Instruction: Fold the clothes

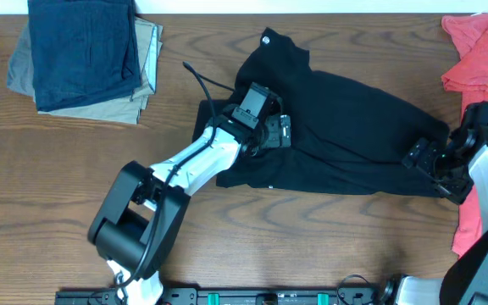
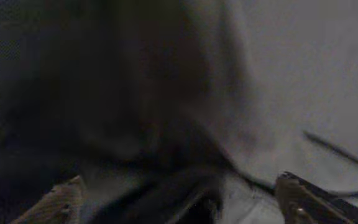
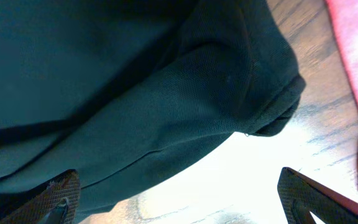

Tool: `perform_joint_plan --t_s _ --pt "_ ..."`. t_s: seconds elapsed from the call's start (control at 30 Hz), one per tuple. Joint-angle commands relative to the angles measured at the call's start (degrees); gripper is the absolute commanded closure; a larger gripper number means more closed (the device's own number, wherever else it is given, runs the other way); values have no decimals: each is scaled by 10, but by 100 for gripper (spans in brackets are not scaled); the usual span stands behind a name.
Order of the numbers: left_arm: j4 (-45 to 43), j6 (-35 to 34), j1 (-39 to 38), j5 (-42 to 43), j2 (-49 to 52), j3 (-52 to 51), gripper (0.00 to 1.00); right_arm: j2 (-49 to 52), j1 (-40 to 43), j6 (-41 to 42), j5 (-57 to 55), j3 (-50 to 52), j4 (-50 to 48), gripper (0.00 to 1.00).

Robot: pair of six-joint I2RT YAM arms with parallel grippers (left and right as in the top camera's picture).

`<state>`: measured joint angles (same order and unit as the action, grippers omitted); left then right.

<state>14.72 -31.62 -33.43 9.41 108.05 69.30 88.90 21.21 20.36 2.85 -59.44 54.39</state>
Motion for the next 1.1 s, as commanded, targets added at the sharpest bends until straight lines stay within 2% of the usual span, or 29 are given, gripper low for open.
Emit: perform_joint_plan --t_s 0.0,0.1,0.3,0.57,0.63,0.73,0.83,0.87,1.0,1.07 --pt "38 35 3 -10 -59 11 2 17 2 2 0 3 0 1" --pt "118 60 3 -16 -99 11 2 26 2 3 -3 3 0 1" --pt "251 47 1 -9 -102 10 2 42 2 49 -60 3 7 1" --pt "276 33 1 -9 -62 -6 2 81 5 67 -61 4 -9 2" --pt "276 33 1 -9 -58 -6 2 93 6 71 -61 4 -14 13" --pt "277 33 1 -9 -58 -6 2 109 6 75 -60 4 -28 40" --pt "277 33 1 -9 -58 -6 2 115 7 75 -61 4 -44 56" --pt "277 33 1 -9 -58 -6 2 115 7 75 -61 3 -49 59" --pt "277 33 1 -9 -58 -6 2 115 10 75 -61 -5 -56 59" --pt "276 33 1 -9 -58 -6 2 115 14 75 -60 -12 -56 64"
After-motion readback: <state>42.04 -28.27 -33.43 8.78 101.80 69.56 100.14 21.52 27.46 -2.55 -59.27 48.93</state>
